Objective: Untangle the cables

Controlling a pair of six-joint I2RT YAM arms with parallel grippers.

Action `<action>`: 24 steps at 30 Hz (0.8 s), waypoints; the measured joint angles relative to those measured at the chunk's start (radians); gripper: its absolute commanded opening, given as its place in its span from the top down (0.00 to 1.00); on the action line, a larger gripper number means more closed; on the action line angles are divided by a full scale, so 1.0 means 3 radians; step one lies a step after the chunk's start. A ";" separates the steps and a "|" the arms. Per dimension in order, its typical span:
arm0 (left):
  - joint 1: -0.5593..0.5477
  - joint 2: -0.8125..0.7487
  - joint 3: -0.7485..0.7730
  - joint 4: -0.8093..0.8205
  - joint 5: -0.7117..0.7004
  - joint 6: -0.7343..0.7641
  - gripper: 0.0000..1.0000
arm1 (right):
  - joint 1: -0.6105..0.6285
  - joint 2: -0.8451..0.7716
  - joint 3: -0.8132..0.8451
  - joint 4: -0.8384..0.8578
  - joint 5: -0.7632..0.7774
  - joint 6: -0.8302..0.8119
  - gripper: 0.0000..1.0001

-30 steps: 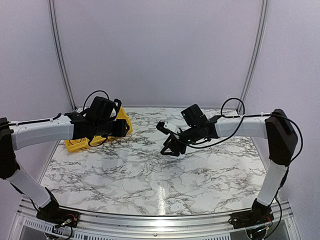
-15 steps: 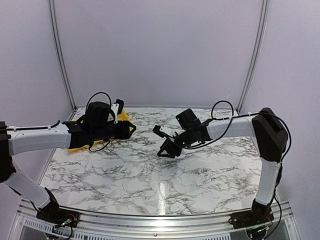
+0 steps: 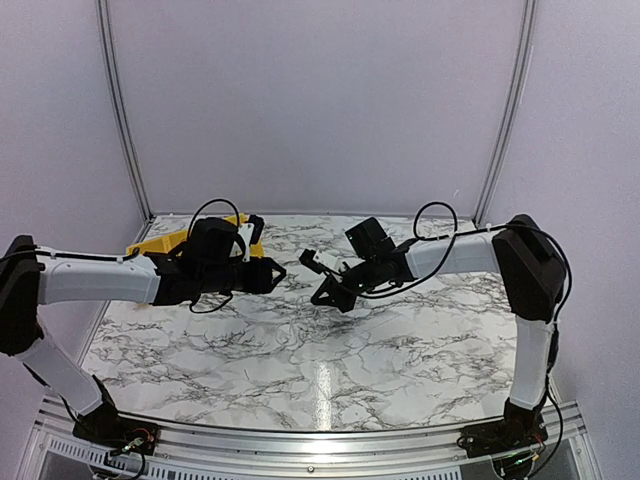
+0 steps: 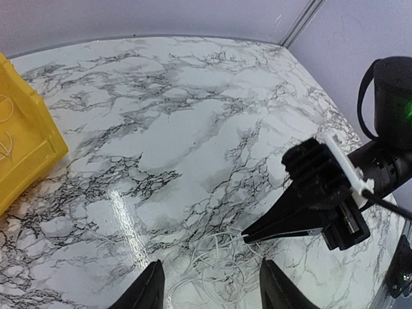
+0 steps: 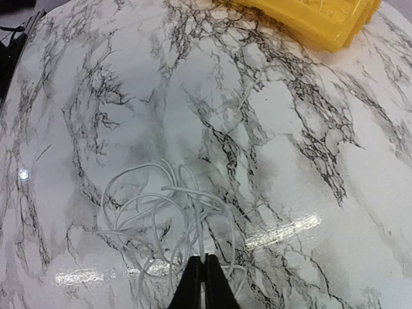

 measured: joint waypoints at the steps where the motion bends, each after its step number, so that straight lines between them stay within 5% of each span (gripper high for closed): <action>1: -0.0014 0.0051 0.0005 0.0003 0.0018 0.0001 0.47 | 0.0000 0.0015 0.0024 -0.0001 0.0001 0.0009 1.00; 24: -0.0141 0.1424 0.0334 0.0881 0.0080 -0.0276 0.62 | -0.0010 -0.0183 0.0022 -0.0071 0.0014 0.0313 1.00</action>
